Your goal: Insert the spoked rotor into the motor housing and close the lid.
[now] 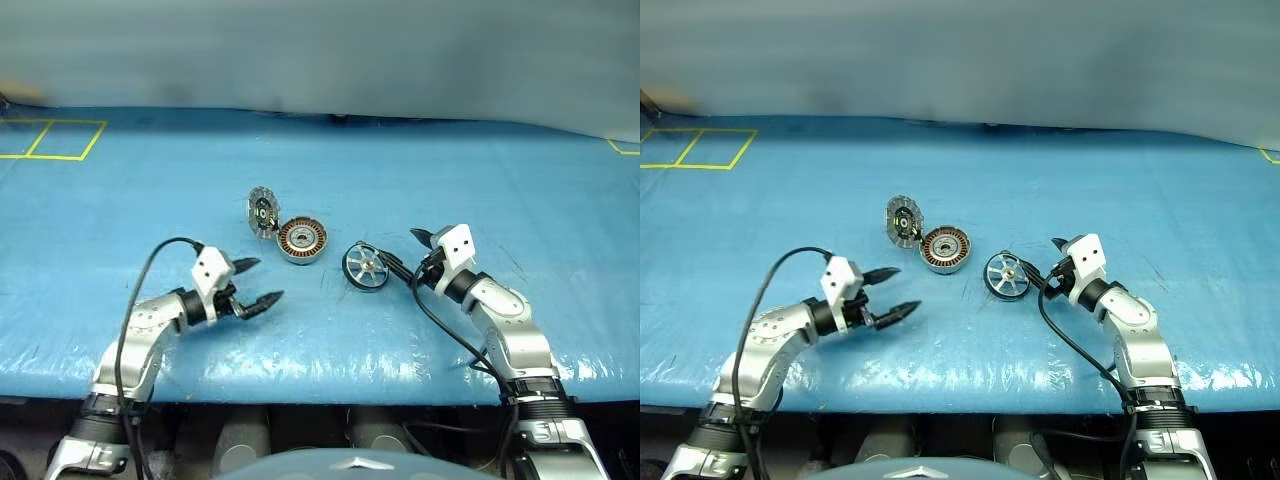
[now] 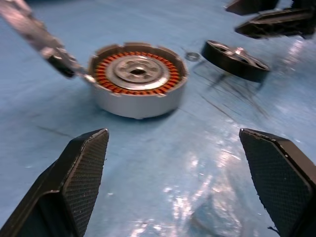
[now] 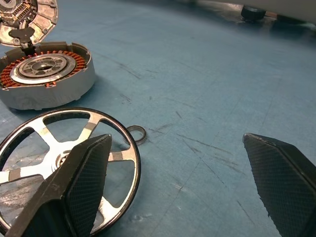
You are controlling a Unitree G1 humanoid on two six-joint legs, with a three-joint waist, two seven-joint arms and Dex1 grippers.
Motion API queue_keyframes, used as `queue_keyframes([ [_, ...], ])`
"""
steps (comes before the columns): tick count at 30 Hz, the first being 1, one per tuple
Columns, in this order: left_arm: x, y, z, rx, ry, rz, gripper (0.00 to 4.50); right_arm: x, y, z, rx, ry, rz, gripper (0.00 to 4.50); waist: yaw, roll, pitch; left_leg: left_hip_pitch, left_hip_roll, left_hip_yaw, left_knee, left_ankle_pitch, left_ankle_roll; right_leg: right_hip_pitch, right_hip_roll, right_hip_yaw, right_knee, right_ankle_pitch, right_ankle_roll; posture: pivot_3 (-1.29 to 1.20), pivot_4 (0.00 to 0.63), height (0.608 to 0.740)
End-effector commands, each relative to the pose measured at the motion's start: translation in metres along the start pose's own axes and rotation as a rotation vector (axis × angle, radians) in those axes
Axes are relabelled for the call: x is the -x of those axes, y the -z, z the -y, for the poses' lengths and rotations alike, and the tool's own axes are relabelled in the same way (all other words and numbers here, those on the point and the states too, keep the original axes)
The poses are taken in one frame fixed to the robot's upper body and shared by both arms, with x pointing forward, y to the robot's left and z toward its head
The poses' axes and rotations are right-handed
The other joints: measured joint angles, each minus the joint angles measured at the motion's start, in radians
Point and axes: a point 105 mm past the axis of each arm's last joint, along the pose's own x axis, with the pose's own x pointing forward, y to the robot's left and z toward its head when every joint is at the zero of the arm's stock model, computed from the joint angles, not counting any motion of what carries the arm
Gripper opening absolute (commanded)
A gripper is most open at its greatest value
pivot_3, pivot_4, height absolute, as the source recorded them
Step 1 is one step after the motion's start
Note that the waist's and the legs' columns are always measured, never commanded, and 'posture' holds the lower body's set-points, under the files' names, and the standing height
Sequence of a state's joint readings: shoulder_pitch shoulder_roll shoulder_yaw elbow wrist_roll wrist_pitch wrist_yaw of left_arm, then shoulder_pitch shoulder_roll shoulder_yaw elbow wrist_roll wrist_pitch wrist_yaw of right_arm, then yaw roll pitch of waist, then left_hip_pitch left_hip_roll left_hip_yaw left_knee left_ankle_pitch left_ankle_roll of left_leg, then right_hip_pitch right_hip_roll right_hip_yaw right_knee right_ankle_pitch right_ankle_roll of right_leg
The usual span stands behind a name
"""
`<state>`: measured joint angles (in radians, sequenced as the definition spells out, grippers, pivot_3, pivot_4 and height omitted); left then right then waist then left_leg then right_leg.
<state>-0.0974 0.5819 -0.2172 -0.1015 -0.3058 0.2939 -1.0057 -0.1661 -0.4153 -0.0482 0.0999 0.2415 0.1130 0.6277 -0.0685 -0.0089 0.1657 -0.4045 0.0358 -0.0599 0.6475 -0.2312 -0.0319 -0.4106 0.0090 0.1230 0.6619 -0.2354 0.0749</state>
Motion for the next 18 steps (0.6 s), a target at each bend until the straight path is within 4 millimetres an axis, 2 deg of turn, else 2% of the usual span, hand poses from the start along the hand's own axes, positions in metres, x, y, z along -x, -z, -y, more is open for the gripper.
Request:
queue_keyframes([
  [1, -0.009, -0.014, 0.025, -0.103, 0.236, -0.093, 4.50, 0.000, -0.011, -0.007, 0.023, -0.010, 0.054, 4.45, 0.000, 0.000, 0.000, 0.000, 0.000, 0.000, 0.000, 0.000, 0.000, 0.000, 0.000, 0.000, 0.000, 0.000, -0.001, 0.00, 0.150, 0.740],
  [3, -0.013, -0.029, 0.017, -0.221, 0.282, -0.136, 4.50, 0.002, -0.011, -0.009, 0.012, -0.008, 0.059, 4.45, 0.003, 0.000, 0.000, 0.000, 0.000, 0.000, 0.000, 0.000, 0.000, 0.000, 0.000, 0.000, 0.001, -0.002, -0.004, 0.00, 0.150, 0.740],
  [7, -0.022, -0.084, -0.022, -0.528, 0.292, -0.201, 4.50, 0.003, -0.010, -0.007, 0.008, 0.006, 0.058, 4.45, 0.008, -0.001, 0.001, -0.001, 0.000, -0.001, 0.003, 0.000, 0.000, 0.000, 0.001, 0.000, 0.001, -0.002, -0.004, 0.00, 0.150, 0.740],
  [9, -0.024, -0.102, -0.042, -0.656, 0.295, -0.287, 4.50, 0.003, -0.011, -0.007, 0.011, 0.007, 0.061, 4.45, 0.005, -0.001, 0.001, -0.002, -0.001, 0.000, 0.004, 0.000, 0.000, 0.000, 0.000, 0.000, 0.000, -0.002, -0.003, 0.00, 0.150, 0.740],
  [14, -0.024, -0.111, -0.081, -0.856, 0.329, -0.540, 4.50, 0.002, -0.013, -0.004, 0.026, 0.020, 0.067, 4.45, -0.005, 0.000, 0.001, -0.002, -0.001, -0.001, 0.001, 0.000, 0.001, -0.001, 0.001, 0.000, -0.001, 0.000, 0.000, 0.00, 0.150, 0.740],
  [18, -0.025, -0.108, -0.091, -0.955, 0.415, -0.673, 4.50, 0.008, -0.015, 0.000, 0.027, 0.055, 0.082, 4.45, -0.005, -0.001, 0.001, -0.006, 0.000, -0.002, -0.001, -0.001, 0.002, -0.006, 0.001, 0.000, 0.000, -0.001, -0.003, 0.00, 0.150, 0.740],
])
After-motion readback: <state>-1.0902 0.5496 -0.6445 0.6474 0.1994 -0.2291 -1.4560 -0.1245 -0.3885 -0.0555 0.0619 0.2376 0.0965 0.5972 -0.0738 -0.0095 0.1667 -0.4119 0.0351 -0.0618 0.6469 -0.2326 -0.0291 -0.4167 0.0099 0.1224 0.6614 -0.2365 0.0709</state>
